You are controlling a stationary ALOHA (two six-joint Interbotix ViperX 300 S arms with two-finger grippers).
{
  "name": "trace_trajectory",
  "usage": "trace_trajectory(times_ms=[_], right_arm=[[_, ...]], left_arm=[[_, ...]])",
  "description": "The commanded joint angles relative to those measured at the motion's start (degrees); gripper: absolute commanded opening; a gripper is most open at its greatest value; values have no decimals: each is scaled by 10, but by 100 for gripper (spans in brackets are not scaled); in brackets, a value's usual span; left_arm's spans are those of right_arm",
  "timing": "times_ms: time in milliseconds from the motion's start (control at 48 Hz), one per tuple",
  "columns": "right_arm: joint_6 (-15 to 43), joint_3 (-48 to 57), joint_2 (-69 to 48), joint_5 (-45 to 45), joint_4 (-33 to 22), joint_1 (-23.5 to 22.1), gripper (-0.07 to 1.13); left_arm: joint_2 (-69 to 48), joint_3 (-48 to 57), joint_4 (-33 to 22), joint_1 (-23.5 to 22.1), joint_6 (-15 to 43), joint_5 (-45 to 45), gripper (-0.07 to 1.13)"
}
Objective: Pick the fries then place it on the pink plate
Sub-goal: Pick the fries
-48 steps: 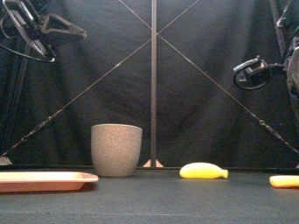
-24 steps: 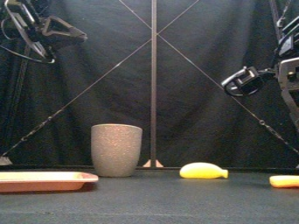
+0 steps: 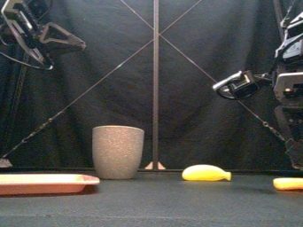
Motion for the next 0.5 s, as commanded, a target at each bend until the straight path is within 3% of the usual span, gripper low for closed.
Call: trace_trajectory(times_ms=[21, 500], right_arm=[[4, -10, 1, -28, 0, 2, 103], [6, -17, 54, -49, 0, 16, 103]], left_arm=[[1, -5, 1, 2, 1, -4, 0], [-3, 3, 7, 4, 1, -3, 0]])
